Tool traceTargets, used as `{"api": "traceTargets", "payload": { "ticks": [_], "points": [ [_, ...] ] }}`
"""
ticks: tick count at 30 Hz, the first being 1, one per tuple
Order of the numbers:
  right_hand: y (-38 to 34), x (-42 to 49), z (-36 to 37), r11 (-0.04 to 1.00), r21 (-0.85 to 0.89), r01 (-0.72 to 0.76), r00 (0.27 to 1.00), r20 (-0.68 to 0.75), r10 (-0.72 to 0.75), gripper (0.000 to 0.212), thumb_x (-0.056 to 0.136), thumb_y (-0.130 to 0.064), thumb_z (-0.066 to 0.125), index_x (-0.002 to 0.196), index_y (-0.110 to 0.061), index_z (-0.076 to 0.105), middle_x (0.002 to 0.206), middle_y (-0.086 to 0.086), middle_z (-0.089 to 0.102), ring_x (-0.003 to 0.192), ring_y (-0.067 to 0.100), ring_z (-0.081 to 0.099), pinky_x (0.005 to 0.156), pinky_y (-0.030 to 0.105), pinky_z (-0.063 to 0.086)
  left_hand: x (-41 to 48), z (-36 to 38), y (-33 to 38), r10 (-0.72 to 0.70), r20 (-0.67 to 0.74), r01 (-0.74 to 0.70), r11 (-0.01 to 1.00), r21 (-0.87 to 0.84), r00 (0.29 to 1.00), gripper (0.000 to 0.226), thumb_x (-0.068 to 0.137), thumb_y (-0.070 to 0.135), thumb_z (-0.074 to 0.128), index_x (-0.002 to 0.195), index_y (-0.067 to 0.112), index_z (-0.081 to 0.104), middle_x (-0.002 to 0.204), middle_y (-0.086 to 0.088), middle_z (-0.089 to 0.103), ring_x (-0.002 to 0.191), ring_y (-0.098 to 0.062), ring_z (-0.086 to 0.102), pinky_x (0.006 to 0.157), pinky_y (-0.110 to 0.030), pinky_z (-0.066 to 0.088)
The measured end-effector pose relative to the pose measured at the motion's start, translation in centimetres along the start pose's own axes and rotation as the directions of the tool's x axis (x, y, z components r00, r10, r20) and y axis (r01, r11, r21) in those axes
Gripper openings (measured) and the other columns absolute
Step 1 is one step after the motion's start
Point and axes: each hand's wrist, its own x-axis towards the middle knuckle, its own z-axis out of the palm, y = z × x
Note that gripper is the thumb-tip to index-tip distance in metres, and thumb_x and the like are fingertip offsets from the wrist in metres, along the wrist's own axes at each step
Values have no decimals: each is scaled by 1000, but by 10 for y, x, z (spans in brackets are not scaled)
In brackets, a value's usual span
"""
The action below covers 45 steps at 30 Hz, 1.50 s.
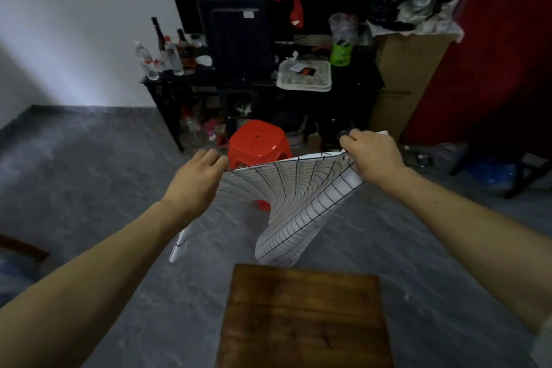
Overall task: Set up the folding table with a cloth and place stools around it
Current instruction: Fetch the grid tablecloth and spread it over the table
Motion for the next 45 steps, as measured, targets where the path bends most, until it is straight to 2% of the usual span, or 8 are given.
{"api": "traceTargets", "payload": {
  "ticks": [5, 11, 15, 19, 25, 33, 38, 45],
  "points": [
    [51, -60, 1, 995, -17, -97, 995, 37, 98, 38, 77, 6, 63, 110, -11, 57, 100, 9, 57, 90, 30, 59, 54, 34, 29, 16, 8, 58, 98, -12, -98, 994, -49, 995, 43, 60, -24, 57, 91, 7, 54, 83, -10, 50, 77, -30, 44, 48, -41, 44],
    [71, -106, 1, 984, -51, -170, 983, 58, 173, 37, 74, 6, 66, 103, -13, 58, 94, 6, 57, 84, 28, 61, 52, 32, 28, 20, 14, 94, 60, 1, -60, 996, -62, 998, 52, 63, -22, 53, 107, 3, 60, 94, -10, 54, 88, -28, 43, 58, -44, 48],
    [55, -120, -1, 988, -9, -157, 984, 78, 157, 32, 76, 4, 64, 103, -12, 58, 96, 7, 56, 81, 30, 62, 53, 33, 34, -1, 9, 91, 33, 21, -31, 997, -74, 999, 47, 60, -20, 56, 101, 2, 60, 90, -12, 52, 87, -31, 45, 58, -47, 49],
    [20, -125, -11, 996, 10, -88, 990, 114, 86, 36, 78, 2, 63, 111, -14, 58, 105, 6, 56, 83, 30, 62, 55, 33, 31, -35, -1, 72, -22, -19, 21, 997, -71, 1000, 50, 60, -24, 56, 102, 3, 58, 88, -14, 52, 83, -34, 46, 54, -47, 49],
    [-42, -139, -31, 993, 97, -65, 985, 166, 48, 28, 79, 2, 61, 102, -14, 55, 103, 8, 56, 88, 35, 62, 59, 35, 37, -82, -28, 37, -80, -22, 80, 997, -3, 997, 43, 58, -26, 57, 93, 0, 58, 87, -14, 50, 82, -32, 42, 54, -46, 46],
    [-99, -190, -47, 975, 151, -163, 971, 197, 131, 24, 79, 5, 59, 95, -13, 54, 98, 8, 56, 85, 34, 62, 66, 39, 50, -148, -39, 24, -53, 25, 53, 998, 19, 998, 30, 60, -25, 55, 80, -2, 58, 83, -19, 51, 78, -36, 48, 59, -49, 46],
    [-104, -228, -61, 962, 89, -257, 952, 194, 236, 23, 80, 0, 61, 96, -15, 55, 100, 6, 58, 89, 32, 62, 61, 33, 39, -164, -46, 33, -18, -31, 18, 1000, 0, 999, 22, 65, -18, 62, 78, -1, 61, 77, -15, 54, 74, -34, 49, 60, -46, 45],
    [-75, -284, -81, 921, -5, -388, 911, 149, 385, 21, 79, -4, 65, 94, -16, 57, 96, 6, 61, 83, 33, 64, 58, 33, 38, -144, -49, 80, 122, -106, -128, 990, -59, 987, 27, 65, -16, 63, 84, 3, 60, 82, -12, 56, 77, -31, 49, 61, -42, 44]
  ]
}}
